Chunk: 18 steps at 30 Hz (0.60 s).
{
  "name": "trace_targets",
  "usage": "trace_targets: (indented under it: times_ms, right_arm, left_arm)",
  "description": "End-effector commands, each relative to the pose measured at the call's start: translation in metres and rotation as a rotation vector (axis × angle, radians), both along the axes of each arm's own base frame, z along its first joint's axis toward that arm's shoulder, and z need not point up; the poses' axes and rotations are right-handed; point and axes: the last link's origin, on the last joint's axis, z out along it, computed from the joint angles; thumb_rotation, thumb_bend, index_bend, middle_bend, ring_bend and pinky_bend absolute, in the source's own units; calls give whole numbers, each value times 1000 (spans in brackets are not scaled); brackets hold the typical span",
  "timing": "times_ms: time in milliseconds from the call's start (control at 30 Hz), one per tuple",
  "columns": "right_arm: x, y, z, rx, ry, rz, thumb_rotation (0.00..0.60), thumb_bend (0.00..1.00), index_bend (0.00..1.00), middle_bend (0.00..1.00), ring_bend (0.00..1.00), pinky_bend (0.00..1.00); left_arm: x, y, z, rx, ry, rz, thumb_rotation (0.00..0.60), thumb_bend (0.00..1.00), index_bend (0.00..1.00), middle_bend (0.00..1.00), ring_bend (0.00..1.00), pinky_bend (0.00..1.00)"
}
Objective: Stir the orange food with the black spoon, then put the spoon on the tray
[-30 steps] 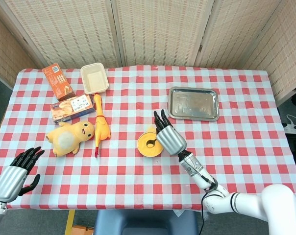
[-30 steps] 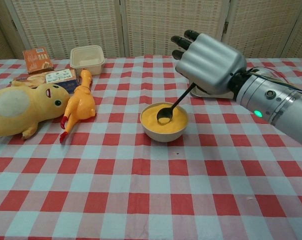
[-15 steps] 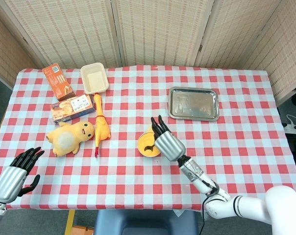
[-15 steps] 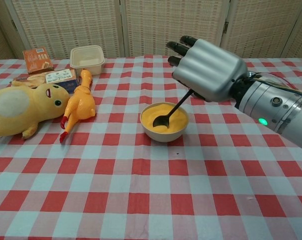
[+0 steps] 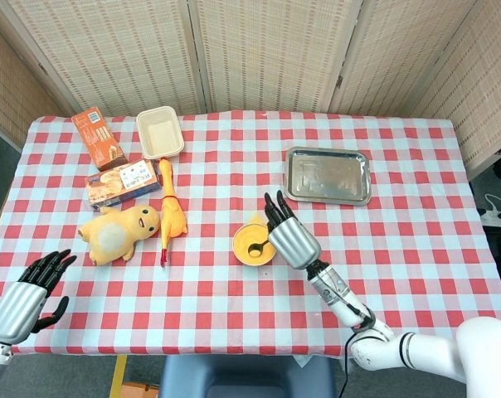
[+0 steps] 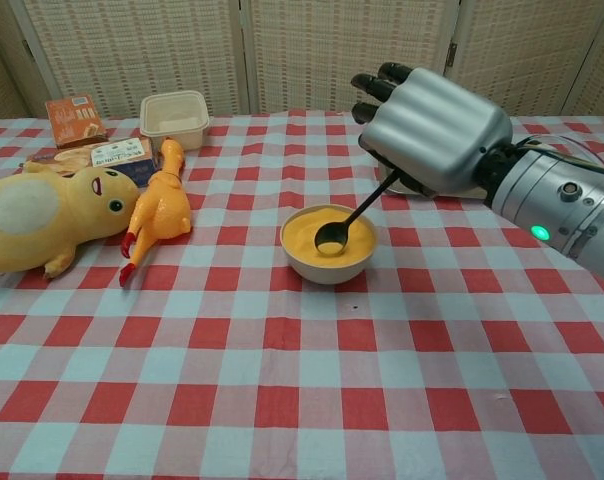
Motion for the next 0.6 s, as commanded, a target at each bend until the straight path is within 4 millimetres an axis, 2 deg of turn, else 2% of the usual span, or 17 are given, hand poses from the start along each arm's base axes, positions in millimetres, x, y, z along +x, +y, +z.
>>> trace_targets:
  times_ms: [33,600]
  right_arm:
    - [2,1,-3,3,14,20,600,388,836,237,30,129]
    - [4,-16,-11,-90,205,115,600,391,840,237,41,129]
  left_arm:
    - [0,0,0,-1,0,-1,600,511,0,0,0,130]
    - [1,-1,-1,-6,-2,-4,600,512,0,0,0,130]
